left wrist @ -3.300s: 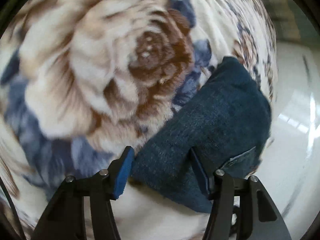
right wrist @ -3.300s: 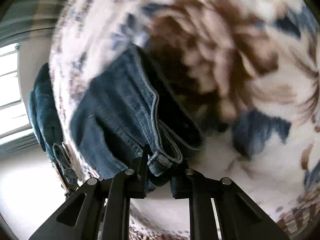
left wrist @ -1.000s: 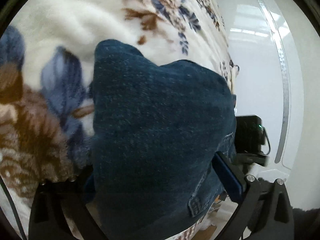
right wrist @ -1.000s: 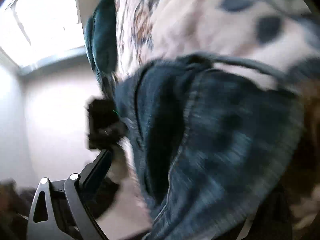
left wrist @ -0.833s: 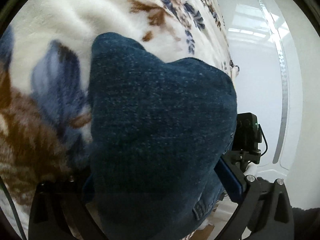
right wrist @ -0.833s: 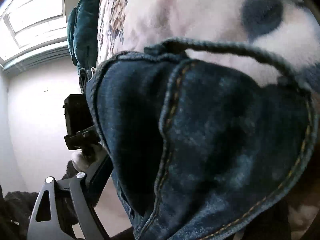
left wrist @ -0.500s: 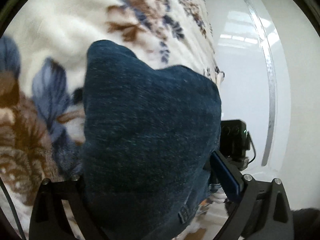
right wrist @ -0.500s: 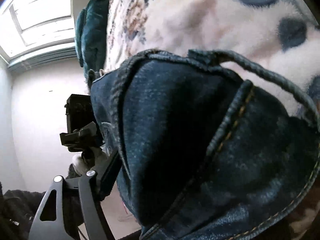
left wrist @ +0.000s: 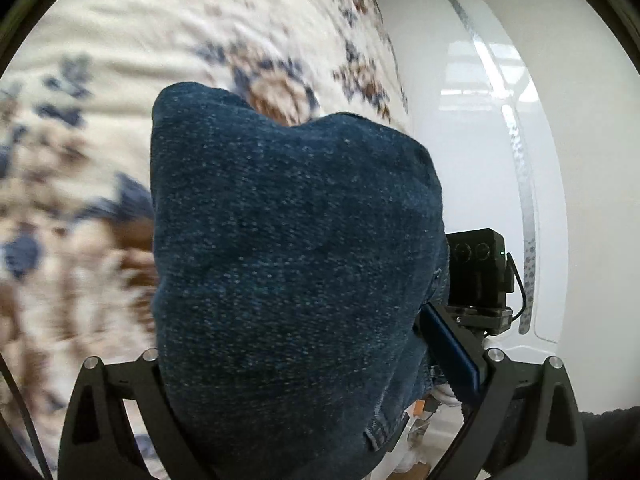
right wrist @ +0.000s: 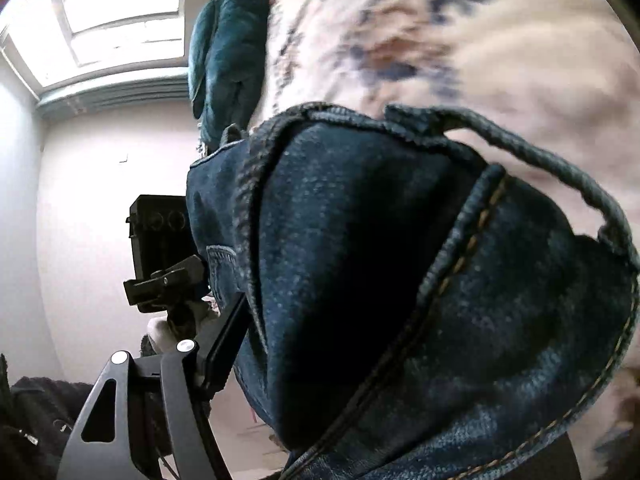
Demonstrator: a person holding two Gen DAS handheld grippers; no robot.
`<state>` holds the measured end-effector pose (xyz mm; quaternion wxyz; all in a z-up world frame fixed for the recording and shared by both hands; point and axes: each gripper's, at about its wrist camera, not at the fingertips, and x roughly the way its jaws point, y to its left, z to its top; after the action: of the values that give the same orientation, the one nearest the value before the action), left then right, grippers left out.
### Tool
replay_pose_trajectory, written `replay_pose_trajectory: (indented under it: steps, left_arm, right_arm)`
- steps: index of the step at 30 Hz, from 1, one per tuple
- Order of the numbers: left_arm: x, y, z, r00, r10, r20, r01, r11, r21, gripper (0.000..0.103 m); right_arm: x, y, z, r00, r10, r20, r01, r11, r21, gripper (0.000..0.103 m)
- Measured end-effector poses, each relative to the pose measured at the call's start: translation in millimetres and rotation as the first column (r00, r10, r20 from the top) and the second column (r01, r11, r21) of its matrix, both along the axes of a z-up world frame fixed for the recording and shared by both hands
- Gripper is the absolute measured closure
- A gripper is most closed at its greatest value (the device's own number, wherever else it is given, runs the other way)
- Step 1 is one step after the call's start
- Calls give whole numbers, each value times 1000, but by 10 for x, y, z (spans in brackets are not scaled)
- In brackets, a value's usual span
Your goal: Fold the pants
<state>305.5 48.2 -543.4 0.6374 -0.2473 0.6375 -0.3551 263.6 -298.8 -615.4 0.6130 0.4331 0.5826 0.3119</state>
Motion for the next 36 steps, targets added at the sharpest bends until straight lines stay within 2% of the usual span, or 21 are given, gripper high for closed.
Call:
replay_pose_trajectory:
  steps: [5,11,16,20,23,27,31,36]
  left_arm:
    - [161,868,435,997,67,32,-68,998,3,4]
    - [505,2221,870,990,130,58,-129,991,-24,4]
    - [1094,3325,1088,990,126,63,-125,992,-25,4]
    - [1561,3972,1162,989,112,94,-112,994,1,4]
    - [1944,4401,1075,988,122,97,-124,992,16,4]
    - [2319,4734,823,987,137,82,-138,990,7,4]
    - [2651,4873,452,989,143,43,-144,990,4,4]
    - [2800,4958,18,991,131,0,-130,989,64,4]
  right_arm:
    - [345,769,480,998,50,26,-50,999,-6,29]
    - [806,2119,1035,994,89,70,-88,996,-15,29]
    - [1288,3289,1305,992,84,95,-84,996,-10,29]
    - [1858,4172,1355,991,74,116,-75,997,7,29]
    - [2237,4696,1361,988,85,130,-86,996,-1,29]
    - [2625,5092,1220,988,100,119,-99,995,-17,29]
    - [3033,5340,931,990,115,86,-111,993,-49,29]
    - [3234,5462,481,991,133,19,-131,987,-96,30]
